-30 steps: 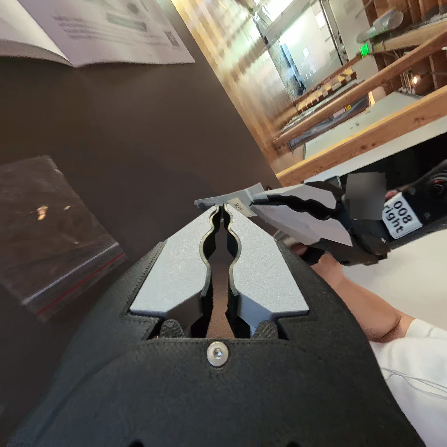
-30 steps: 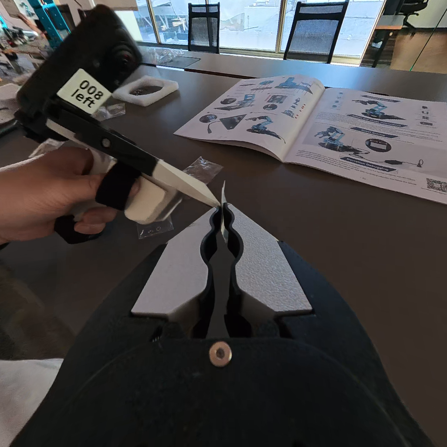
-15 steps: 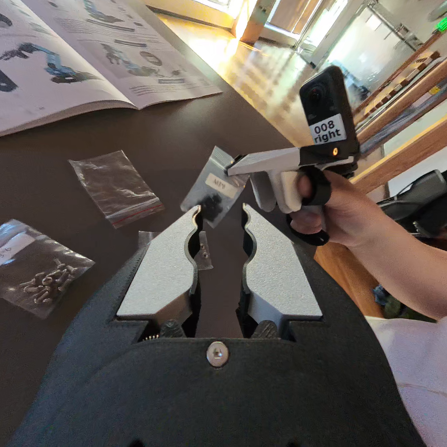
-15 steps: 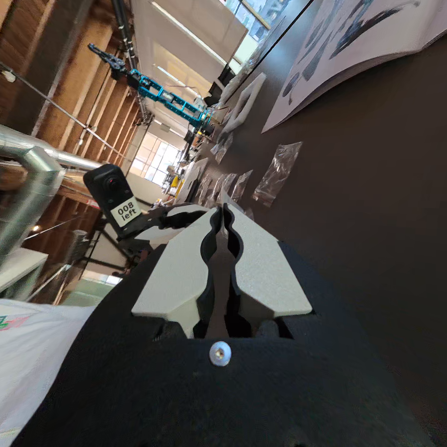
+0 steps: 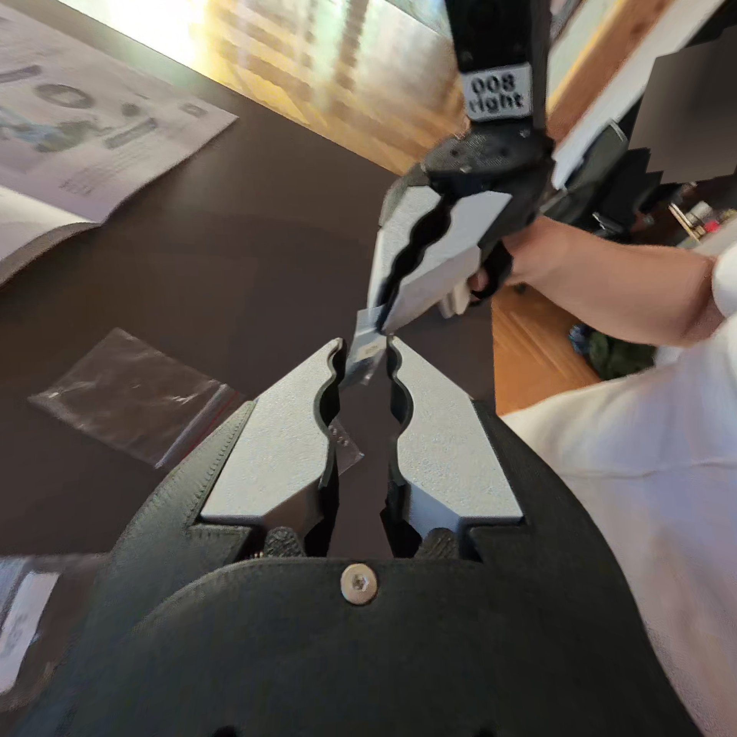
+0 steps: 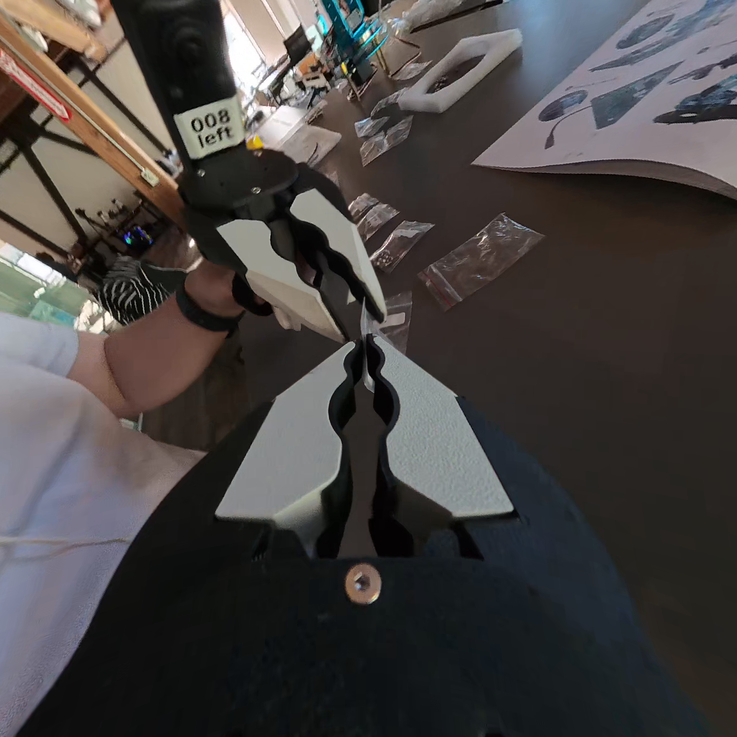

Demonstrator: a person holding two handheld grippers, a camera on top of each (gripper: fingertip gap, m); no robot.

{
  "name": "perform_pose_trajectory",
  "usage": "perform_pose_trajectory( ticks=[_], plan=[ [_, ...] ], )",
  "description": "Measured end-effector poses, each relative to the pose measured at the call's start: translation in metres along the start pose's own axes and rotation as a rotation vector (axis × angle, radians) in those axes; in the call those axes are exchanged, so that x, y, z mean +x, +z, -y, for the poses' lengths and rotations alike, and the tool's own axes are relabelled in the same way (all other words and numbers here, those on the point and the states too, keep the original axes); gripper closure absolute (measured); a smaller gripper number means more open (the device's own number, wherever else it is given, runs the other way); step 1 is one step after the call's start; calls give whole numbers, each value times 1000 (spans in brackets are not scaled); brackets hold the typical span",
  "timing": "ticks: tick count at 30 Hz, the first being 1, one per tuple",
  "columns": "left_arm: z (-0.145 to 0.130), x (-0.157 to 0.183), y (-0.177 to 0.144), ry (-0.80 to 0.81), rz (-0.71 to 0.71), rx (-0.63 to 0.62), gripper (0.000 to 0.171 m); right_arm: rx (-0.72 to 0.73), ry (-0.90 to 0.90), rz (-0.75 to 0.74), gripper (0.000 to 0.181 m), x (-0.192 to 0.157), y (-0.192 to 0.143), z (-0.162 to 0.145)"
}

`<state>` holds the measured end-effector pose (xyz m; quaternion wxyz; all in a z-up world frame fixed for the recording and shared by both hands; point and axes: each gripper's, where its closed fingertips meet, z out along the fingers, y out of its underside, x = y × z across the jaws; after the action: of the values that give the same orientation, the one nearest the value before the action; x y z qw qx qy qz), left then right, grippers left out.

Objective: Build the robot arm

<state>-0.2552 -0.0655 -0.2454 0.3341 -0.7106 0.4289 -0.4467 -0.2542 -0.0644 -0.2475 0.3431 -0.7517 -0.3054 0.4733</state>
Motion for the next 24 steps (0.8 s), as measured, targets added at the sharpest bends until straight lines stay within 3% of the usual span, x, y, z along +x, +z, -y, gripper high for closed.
perform_pose_trajectory(
  ticks=[3,9,17,24],
  plan=[
    [-8,7,9,55,-49,-46,171,-37,-72,5,181,0,-2,-7],
    [-11,20,11,99,-117,-38,171,-10,-37,140,171,-11,-21,0],
    [-15,30,17,165,-149,-74,171,-276,-162,215,170,-14,-25,-2],
    [-16,34,18,191,-154,-87,171,-442,-154,266,179,-16,-22,-17]
  ],
)
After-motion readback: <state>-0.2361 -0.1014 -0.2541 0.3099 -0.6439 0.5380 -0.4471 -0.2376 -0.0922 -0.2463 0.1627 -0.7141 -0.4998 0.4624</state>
